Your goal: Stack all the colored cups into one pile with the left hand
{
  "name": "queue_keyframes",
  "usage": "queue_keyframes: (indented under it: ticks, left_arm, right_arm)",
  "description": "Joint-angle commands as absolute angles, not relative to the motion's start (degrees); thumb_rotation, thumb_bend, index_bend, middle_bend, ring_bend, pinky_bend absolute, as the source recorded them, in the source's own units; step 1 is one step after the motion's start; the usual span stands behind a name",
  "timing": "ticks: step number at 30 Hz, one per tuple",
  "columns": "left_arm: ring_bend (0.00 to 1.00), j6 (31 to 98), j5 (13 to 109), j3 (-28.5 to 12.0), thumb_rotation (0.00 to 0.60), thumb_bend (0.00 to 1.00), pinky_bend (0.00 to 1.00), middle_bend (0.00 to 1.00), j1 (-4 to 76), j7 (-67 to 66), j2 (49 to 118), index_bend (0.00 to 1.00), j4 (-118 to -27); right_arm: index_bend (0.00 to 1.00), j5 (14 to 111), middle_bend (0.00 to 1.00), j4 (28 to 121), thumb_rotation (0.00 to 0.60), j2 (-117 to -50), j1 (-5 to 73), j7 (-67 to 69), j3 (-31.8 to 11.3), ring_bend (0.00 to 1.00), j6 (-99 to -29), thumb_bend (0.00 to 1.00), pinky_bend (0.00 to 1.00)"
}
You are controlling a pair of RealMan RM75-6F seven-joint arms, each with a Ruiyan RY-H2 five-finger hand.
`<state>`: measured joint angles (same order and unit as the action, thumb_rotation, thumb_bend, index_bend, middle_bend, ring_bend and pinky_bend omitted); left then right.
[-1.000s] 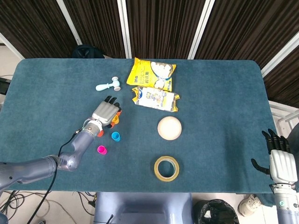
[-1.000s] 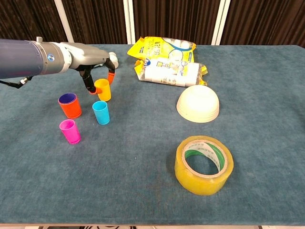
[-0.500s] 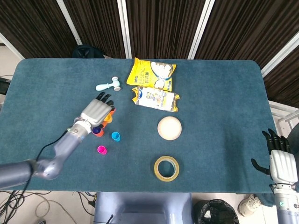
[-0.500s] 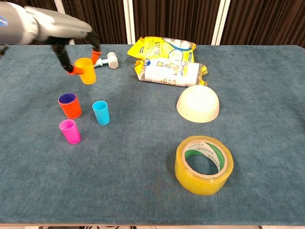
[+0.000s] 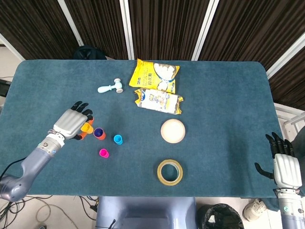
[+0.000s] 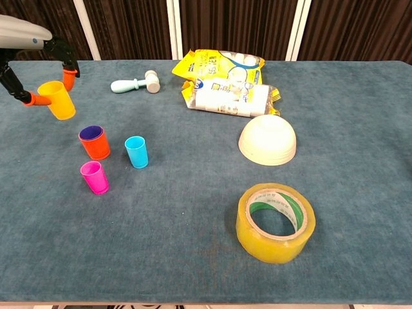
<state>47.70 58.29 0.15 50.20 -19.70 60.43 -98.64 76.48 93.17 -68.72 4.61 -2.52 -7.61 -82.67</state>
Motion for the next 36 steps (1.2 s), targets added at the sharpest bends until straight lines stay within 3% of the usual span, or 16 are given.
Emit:
queue_keyframes:
  ticks: [1, 23, 26, 33, 36]
  left_arm:
    - [0.00, 46.63, 60.75, 0.16, 0.600, 0.34, 0.01, 0.21, 49.18, -16.58, 62.19, 0.45, -95.91]
    - [0.00, 43.95, 65.16, -1.04, 0.600, 0.34, 0.01, 0.21, 49.79, -14.58, 68.40, 0.43, -89.44]
    - [0.00, 43.85, 64.60, -1.11, 0.600, 0.33, 0.01, 0.20, 49.80, -15.37, 68.60, 0.38, -89.22]
    - [0.00, 42.94, 62.97, -1.04, 0.600, 0.30, 0.01, 0.18, 50.31, -17.65, 68.72, 0.17, -89.26]
    - [0.00, 42.36, 62.38, -0.96, 0.600, 0.30, 0.01, 0.18, 50.68, -18.71, 68.23, 0.15, -90.24]
  right_arm:
    - [0.09, 76.40, 0.04, 93.12, 0.600, -68.76, 4.57, -2.54, -7.71, 0.10, -82.81, 0.30, 0.04]
    - [0.09, 76.02, 0.04, 93.17, 0.600, -68.52, 4.35, -1.82, -8.21, 0.10, -83.27, 0.31, 0.04]
    - [0.09, 75.96, 0.04, 93.14, 0.600, -68.56, 4.39, -1.85, -8.23, 0.10, -83.18, 0.30, 0.04]
    - [0.09, 75.95, 0.04, 93.23, 0.600, -68.49, 4.33, -1.76, -8.28, 0.10, -83.27, 0.31, 0.04]
    - [0.09, 75.89, 0.04, 93.33, 0.600, -68.44, 4.29, -1.73, -8.34, 0.10, -83.32, 0.31, 0.04]
